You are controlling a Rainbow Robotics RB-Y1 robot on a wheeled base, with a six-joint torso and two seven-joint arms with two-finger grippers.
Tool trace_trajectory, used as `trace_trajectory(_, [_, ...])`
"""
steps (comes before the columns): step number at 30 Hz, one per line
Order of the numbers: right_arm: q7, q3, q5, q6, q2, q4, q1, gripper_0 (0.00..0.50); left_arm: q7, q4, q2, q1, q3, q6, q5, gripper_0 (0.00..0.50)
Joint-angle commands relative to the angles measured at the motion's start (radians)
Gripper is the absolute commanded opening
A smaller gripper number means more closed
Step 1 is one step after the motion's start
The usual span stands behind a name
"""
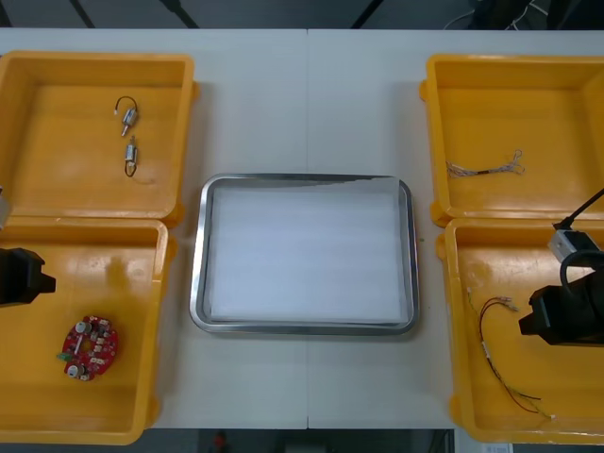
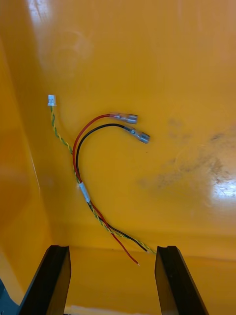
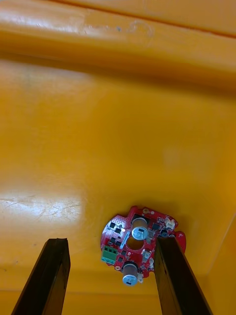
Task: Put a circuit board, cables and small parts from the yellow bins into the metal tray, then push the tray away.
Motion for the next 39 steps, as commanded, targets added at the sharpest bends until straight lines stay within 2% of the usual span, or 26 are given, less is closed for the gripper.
trace_trajectory(1, [-0.048,0.042,0.021,-0.055,-0.031,-0.031,0.043,0.500,-0.068,0.000,0.047,0.016,-0.038,-0.025,-0.019,0.500])
trace_trajectory(12, [-0.053,0.124,0.087,-0.200,-0.082,-0.031,0.097,0.500,-0.034,0.006,0.047,0.016,-0.123,-0.111,-0.054,0.500])
trace_trajectory(17, [-0.060,0.213,0.203,-0.273,-0.102,-0.026,0.097,0.500,-0.013,0.015,0.047,0.016,-0.173,-0.160,-0.109,0.500])
trace_trajectory(25, [-0.066,0.263,0.223,-0.331,-0.102,0.000,0.097,0.500,0.001,0.078,0.047,0.016,-0.241,-0.283,-0.108,0.500])
trace_trajectory(39, [-0.079,0.306,0.277,-0.378,-0.062,0.026,0.117,0.500,0.046,0.078,0.047,0.016,-0.279,-0.285,-0.103,0.500])
